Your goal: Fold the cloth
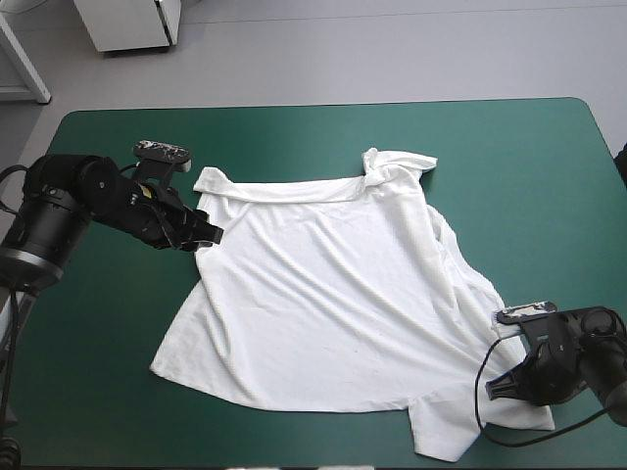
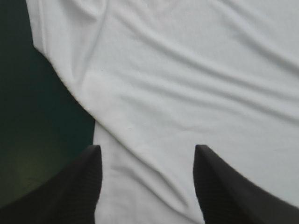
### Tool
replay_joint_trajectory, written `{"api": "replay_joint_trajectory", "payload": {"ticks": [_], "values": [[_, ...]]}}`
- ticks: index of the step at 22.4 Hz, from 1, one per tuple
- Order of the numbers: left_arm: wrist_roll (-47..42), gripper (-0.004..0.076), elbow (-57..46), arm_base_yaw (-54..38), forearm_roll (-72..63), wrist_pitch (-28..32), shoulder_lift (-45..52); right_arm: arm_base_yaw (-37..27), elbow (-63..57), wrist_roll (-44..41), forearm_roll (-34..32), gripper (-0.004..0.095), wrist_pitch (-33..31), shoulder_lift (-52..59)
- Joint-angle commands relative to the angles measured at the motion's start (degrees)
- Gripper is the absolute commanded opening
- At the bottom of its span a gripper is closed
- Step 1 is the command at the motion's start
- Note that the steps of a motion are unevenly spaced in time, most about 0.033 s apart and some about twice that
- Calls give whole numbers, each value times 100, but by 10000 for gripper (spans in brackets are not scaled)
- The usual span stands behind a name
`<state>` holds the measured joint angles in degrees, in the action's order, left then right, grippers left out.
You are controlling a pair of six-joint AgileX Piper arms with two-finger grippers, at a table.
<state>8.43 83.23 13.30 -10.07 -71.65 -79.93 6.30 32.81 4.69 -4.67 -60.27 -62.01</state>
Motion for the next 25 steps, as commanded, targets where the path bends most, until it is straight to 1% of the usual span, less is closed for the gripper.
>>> {"api": "replay_joint_trajectory", "payload": {"ticks": [1,2,4,5,6,7,9,10,12,14,15,17,19,21,23,25], "values": [[7,420,138,38,-130,-11,257,-40,344,-615,-1086,-19,114,-363],[7,420,138,38,-130,-11,296,-124,448,-635,-1144,-19,140,-494],[7,420,138,38,-130,-11,319,-493,1043,-635,-1170,-19,297,-1071],[7,420,138,38,-130,-40,327,-824,1608,-635,-1147,-19,418,-1519],[7,420,138,38,-130,-48,327,-961,1865,-623,-1113,-19,466,-1698],[7,420,138,38,-130,-48,331,-1288,2576,-525,-1044,-19,554,-2129],[7,420,138,38,-130,-48,340,-1654,3757,-403,-1017,-19,454,-2720],[7,420,138,38,-130,-48,340,-1778,4384,-357,-934,-19,367,-3013],[7,420,138,38,-130,-48,340,-1978,5668,-131,-458,-19,254,-3637],[7,420,138,38,-130,-86,340,-2090,6671,71,8,-19,140,-4206],[-7,420,138,38,-130,-160,340,-2102,7043,145,75,-19,101,-4459],[-80,420,138,38,-120,-210,340,-2112,7474,169,102,-19,60,-4850],[-80,420,138,38,-120,-210,340,-2164,7632,314,334,-19,3,-5110],[-80,420,138,38,-108,-210,340,-2214,7641,458,549,-19,-75,-5255],[-80,420,138,38,-99,-198,340,-2279,7641,554,737,-18,-288,-5337],[-80,420,138,38,-99,-185,328,-2378,7604,893,1130,10,-406,-5337]]}}
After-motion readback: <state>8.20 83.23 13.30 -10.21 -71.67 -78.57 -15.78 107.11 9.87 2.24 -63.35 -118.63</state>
